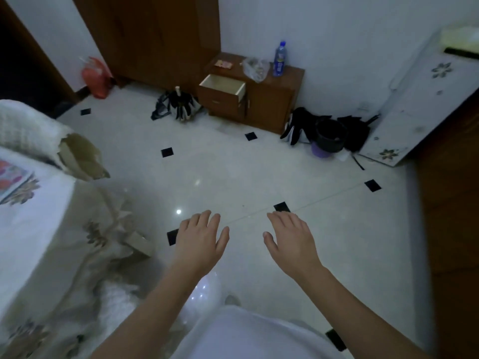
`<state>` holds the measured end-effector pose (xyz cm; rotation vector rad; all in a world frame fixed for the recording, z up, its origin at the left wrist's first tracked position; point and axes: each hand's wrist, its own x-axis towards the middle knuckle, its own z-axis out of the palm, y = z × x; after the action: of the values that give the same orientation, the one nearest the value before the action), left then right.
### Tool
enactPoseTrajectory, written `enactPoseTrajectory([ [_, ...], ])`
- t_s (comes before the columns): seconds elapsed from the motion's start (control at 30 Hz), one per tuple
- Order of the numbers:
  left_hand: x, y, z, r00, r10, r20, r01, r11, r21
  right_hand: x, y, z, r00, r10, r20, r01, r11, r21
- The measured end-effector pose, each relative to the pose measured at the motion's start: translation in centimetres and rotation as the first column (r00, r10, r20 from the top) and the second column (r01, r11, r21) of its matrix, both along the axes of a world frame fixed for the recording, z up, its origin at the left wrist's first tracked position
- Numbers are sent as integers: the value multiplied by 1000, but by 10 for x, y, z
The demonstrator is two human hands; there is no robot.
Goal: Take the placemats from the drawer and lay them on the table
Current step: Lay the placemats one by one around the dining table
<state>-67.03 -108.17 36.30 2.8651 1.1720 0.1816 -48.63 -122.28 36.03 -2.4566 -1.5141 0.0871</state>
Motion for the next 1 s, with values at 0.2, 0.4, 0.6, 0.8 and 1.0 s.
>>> enactPoseTrajectory([
  [0.2, 74, 69, 20, 993, -114, 20, 113, 992, 59, 60, 43, 12, 998, -62, 8, 62, 997, -40],
  [0.4, 125, 141, 10, 997, -80, 22, 78, 995, 66, 126, 126, 3, 1000, 16, -17, -17, 999, -43],
  [0.6, 156, 212, 6, 988, 133, 75, -138, 989, 58, 185, 239, 3, 976, 209, -57, -211, 977, -37],
  [0.8, 134, 260, 21, 882, 461, 96, -468, 881, 75, 189, 372, 23, 843, 534, -62, -535, 845, -5],
  [1.0, 102, 308, 34, 732, 680, 50, -682, 729, 60, 141, 484, 35, 657, 753, -34, -753, 658, 14],
])
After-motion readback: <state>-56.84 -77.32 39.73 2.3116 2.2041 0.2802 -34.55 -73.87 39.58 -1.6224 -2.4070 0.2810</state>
